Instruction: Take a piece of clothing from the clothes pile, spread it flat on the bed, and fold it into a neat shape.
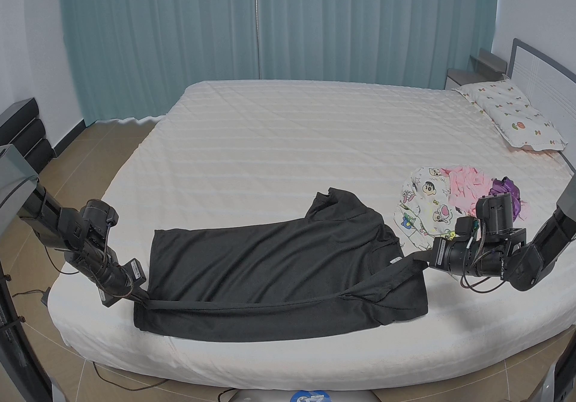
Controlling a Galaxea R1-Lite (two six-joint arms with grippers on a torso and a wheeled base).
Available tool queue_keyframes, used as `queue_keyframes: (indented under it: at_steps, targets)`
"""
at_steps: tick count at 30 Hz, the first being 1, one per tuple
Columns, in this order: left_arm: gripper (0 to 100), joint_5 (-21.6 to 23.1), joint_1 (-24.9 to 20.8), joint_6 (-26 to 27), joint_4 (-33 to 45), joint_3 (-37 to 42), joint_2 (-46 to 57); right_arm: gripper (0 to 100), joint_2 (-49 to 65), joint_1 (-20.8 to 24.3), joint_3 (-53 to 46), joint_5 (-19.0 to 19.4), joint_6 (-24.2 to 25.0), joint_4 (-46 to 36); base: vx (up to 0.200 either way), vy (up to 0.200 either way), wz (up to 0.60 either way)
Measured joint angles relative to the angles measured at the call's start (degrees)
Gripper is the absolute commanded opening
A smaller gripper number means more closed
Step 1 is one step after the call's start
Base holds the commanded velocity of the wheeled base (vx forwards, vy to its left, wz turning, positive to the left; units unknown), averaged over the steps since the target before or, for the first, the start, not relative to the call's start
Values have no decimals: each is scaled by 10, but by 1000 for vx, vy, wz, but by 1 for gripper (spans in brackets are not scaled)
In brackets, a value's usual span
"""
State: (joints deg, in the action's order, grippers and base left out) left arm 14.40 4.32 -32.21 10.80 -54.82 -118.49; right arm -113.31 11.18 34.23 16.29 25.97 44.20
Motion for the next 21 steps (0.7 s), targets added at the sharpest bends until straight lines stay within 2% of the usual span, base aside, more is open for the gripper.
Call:
queue_keyframes:
  at_steps: [5,12,13,21]
  targets:
    - [0,-1,-1,-18,0,-27,-27,0,-40,0,7,-9,4,59,0,0,0]
    - [0,-5,-5,-29,4,-49,-50,0,-86,5,23,-16,10,83,0,0,0]
    - [100,-5,-5,-29,5,-50,-52,0,-90,5,24,-16,10,83,0,0,0]
    - [100,-15,-8,-30,5,-54,-59,0,-92,8,20,-16,33,82,0,0,0]
